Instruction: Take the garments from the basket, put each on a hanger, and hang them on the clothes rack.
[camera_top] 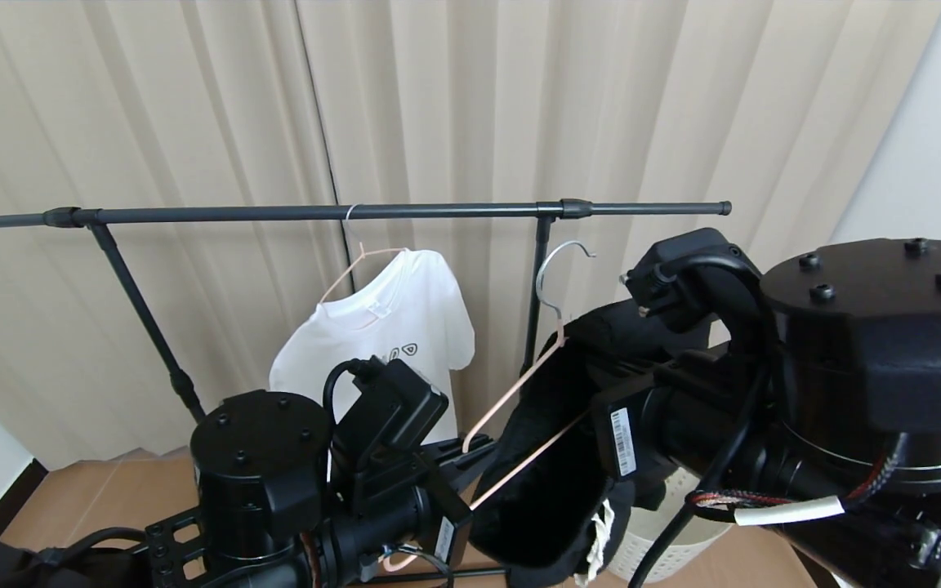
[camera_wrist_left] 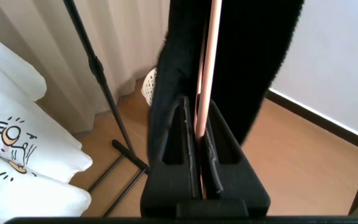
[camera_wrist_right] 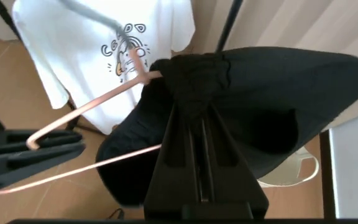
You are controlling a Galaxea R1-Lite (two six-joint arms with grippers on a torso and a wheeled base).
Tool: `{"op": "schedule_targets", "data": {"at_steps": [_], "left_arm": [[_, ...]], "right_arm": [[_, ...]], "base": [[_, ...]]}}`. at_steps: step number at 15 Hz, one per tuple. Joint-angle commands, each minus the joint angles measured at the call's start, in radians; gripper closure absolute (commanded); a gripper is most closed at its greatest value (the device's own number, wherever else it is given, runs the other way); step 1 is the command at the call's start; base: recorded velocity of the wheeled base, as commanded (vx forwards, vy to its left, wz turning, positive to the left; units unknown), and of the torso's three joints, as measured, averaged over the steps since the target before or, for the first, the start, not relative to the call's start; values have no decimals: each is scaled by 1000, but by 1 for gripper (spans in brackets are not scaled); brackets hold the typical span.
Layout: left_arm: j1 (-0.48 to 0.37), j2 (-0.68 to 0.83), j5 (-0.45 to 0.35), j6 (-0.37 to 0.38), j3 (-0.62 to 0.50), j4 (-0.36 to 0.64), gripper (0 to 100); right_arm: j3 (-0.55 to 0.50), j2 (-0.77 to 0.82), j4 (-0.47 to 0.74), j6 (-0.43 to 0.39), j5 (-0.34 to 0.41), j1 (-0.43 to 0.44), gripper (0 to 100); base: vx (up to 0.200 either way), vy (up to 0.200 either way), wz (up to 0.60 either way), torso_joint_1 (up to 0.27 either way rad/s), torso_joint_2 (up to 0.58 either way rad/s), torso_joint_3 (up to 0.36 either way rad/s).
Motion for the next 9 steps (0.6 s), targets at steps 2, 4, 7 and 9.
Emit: {"op": "schedule_targets", "data": {"at_steps": [2, 4, 7, 9], "left_arm": [[1, -4, 0, 1, 0, -2, 100], [1, -7, 0, 1, 0, -6, 100], [1, -16, 2, 2, 1, -15, 100], [2, -26, 2, 2, 4, -17, 100]], "right_arm": [[17, 0, 0, -2, 0, 12, 100], [18, 2, 0, -3, 2, 11, 100], [20, 0, 0, -3, 2, 7, 0], [32, -12, 1, -16, 6, 6, 0]], "base": [[0, 0, 0, 0, 0, 0], [0, 0, 0, 0, 0, 0], [0, 0, 0, 0, 0, 0], [0, 0, 0, 0, 0, 0]]}}
